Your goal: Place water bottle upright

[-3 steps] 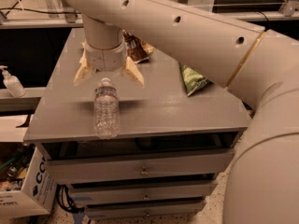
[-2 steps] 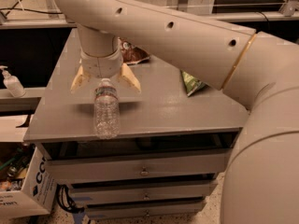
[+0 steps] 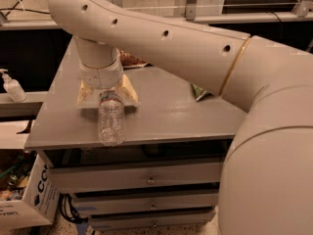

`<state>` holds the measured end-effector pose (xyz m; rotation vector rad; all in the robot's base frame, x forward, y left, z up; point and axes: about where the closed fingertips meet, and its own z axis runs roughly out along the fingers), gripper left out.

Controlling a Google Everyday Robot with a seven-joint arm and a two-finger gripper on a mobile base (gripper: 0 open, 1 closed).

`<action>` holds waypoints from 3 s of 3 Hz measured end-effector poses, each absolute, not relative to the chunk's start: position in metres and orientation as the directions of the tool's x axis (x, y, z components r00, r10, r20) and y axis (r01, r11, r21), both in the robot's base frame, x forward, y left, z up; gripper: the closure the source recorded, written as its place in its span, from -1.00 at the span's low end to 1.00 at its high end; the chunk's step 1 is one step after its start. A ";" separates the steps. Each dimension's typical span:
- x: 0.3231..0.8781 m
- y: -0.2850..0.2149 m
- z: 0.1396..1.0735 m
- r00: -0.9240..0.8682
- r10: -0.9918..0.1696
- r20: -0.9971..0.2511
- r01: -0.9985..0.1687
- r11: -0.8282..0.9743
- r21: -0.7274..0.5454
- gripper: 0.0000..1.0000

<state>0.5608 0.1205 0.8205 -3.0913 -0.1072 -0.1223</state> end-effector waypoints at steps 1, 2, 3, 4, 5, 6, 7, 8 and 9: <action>0.564 0.122 0.821 0.993 0.077 0.089 0.080 -0.996 -0.040 -0.20; 0.567 0.122 0.824 0.992 0.082 0.101 0.086 -0.996 -0.037 0.28; 0.572 0.127 0.832 0.988 0.097 0.122 0.102 -0.994 -0.038 0.76; 0.578 0.145 0.850 0.976 0.165 0.143 0.177 -0.981 -0.074 1.00; 0.582 0.166 0.869 0.952 0.284 0.113 0.297 -0.945 -0.136 1.00; 0.581 0.187 0.898 0.902 0.420 0.094 0.430 -0.869 -0.244 1.00; 0.588 0.196 0.915 0.891 0.430 0.144 0.453 -0.845 -0.283 1.00; 0.591 0.201 0.914 0.890 0.426 0.160 0.455 -0.840 -0.294 1.00; 0.588 0.192 0.920 0.867 0.435 0.242 0.492 -0.823 -0.285 1.00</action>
Offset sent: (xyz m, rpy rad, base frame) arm 0.0085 -0.0004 0.0100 -0.0160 -0.0308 0.0187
